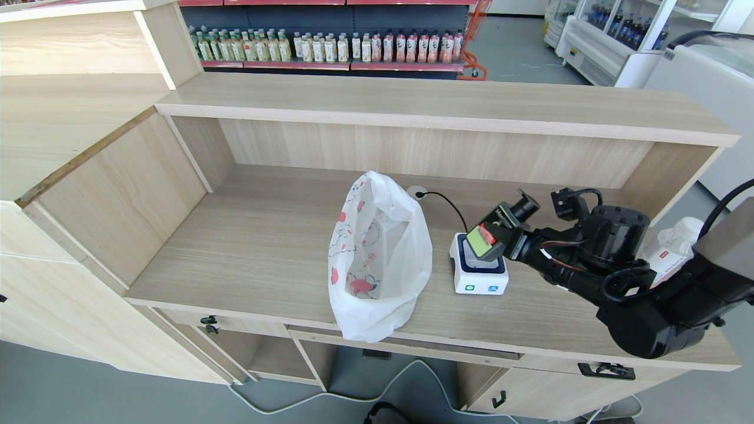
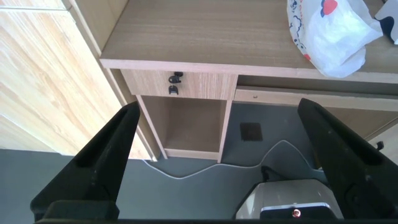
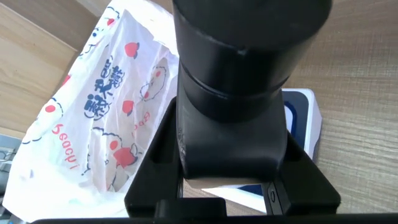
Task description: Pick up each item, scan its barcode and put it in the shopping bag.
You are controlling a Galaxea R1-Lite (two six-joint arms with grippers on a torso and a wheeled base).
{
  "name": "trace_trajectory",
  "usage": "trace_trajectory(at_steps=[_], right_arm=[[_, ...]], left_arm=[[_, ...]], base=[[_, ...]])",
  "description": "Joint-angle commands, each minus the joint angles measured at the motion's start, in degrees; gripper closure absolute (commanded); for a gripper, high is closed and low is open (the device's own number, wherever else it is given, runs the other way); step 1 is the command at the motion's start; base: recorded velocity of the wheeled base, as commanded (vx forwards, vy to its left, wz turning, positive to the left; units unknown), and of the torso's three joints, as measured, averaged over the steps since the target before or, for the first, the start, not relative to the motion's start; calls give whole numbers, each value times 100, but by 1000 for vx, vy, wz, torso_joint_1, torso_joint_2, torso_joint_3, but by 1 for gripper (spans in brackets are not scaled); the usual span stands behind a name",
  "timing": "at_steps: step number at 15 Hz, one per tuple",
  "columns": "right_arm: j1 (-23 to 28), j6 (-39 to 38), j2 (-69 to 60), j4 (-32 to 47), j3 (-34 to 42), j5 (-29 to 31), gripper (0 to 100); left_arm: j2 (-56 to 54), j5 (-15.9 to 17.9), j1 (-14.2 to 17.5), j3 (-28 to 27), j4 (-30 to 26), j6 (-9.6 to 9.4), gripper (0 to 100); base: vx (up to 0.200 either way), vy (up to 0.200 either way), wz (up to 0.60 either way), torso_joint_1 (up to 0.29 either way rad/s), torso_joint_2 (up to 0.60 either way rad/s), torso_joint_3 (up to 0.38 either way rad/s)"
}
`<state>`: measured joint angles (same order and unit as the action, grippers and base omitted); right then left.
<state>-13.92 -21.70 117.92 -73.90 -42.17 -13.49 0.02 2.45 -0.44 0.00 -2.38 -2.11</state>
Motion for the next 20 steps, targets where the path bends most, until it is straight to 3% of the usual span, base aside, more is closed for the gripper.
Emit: trace_trajectory(at_steps=[1, 20], right_arm=[[-49, -1, 117, 7, -169, 14, 100], [-67, 17, 319, 7, -327, 31, 100]], left_arm=[[-2, 1, 0, 0, 0, 0, 0], [-2, 1, 0, 0, 0, 9, 0]], base=[[0, 0, 0, 0, 0, 0], [0, 0, 0, 0, 0, 0]])
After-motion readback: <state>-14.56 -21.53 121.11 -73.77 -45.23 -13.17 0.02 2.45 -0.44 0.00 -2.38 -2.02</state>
